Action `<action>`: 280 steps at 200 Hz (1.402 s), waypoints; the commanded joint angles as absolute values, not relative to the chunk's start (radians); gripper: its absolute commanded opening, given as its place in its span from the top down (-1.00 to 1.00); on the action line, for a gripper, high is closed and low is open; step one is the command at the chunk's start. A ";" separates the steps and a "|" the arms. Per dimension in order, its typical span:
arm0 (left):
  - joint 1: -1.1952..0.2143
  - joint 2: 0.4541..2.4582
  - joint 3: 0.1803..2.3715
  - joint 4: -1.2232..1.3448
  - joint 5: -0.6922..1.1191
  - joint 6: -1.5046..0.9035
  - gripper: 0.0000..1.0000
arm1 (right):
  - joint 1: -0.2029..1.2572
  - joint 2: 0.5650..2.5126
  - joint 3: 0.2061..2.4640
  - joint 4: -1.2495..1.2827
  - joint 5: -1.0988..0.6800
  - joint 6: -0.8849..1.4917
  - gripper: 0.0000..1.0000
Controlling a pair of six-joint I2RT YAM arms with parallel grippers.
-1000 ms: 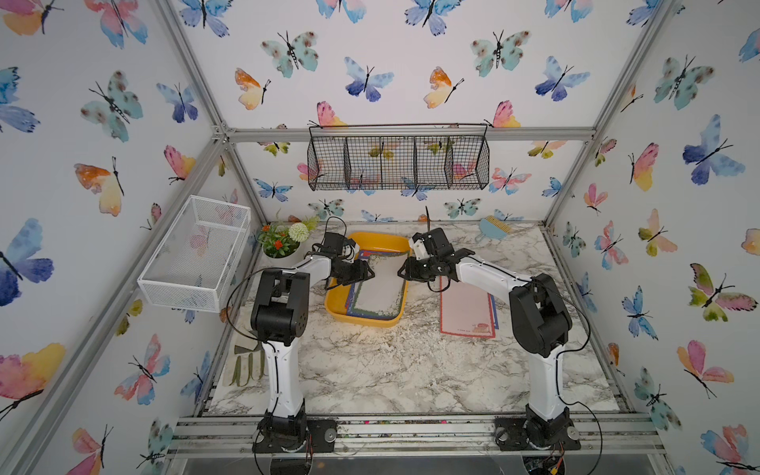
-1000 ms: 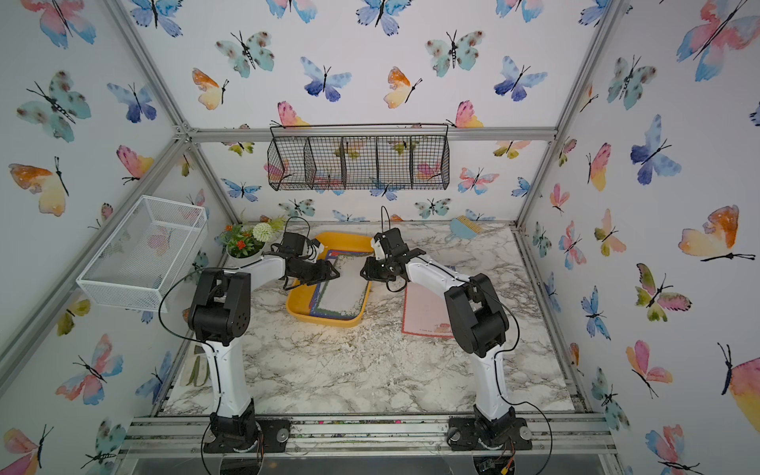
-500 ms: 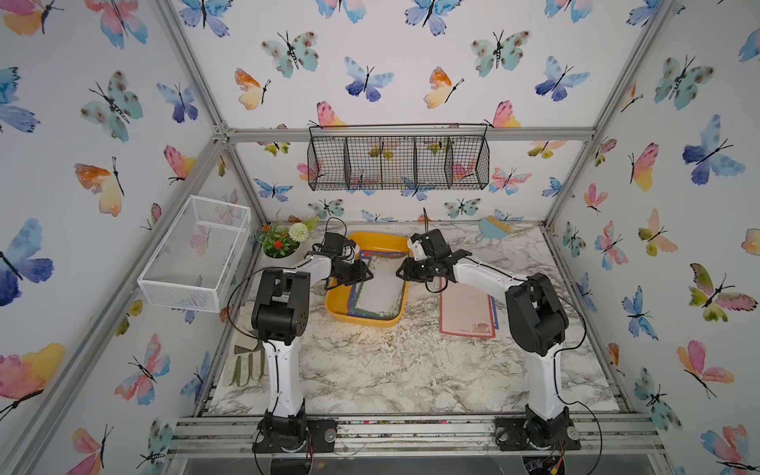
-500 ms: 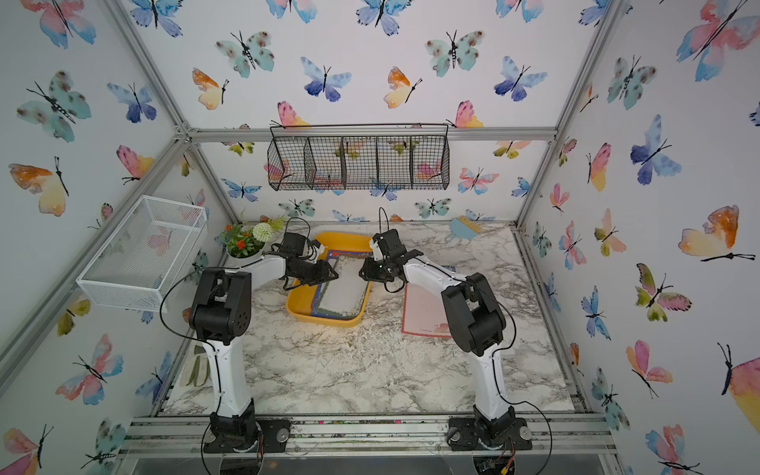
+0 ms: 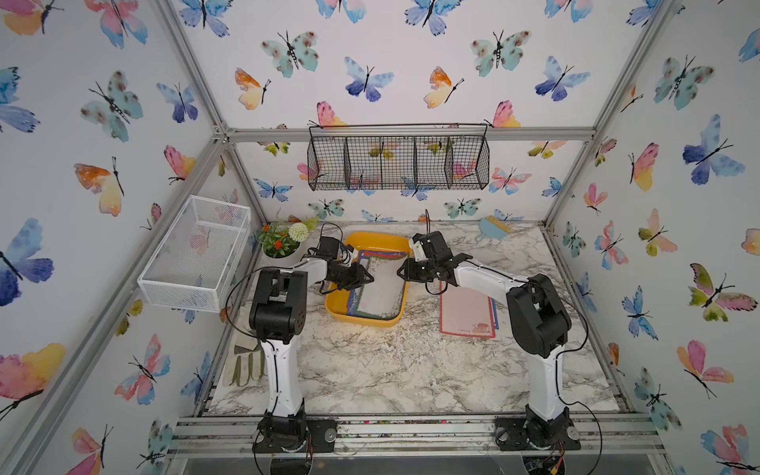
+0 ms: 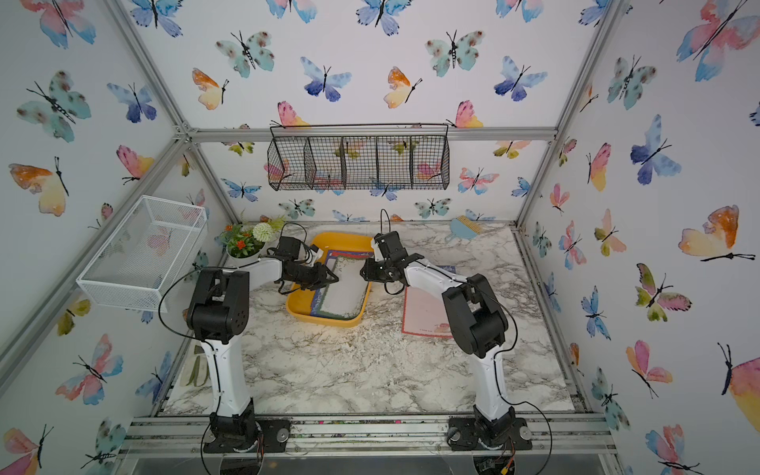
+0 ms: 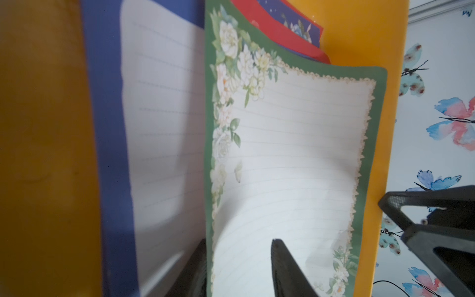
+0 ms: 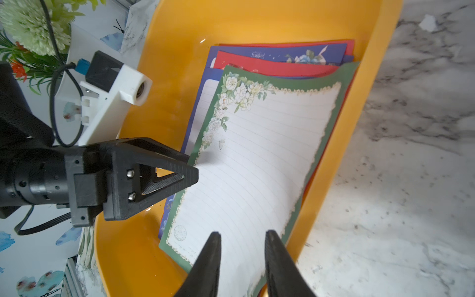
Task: Take out the stationery paper from the storage box
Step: Pick up the stationery paper from the storage box.
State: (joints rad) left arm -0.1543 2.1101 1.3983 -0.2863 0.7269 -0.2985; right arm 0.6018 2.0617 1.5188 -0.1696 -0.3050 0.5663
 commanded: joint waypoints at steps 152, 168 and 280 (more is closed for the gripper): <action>-0.176 1.599 1.456 -0.279 0.639 -0.054 1.00 | 0.591 1.555 1.368 -0.070 -0.089 0.349 0.03; -0.203 1.518 1.485 -0.277 0.628 0.005 1.00 | 0.589 1.466 1.316 -0.009 -0.076 0.287 -0.04; -0.256 1.375 1.503 0.265 0.984 -0.239 1.00 | 0.478 1.246 1.154 0.340 -0.471 0.113 -0.70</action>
State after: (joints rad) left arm -0.2592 1.3518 1.5265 0.0486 0.8524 -0.0723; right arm 0.5053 1.2419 1.1618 0.2188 -0.3157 0.1291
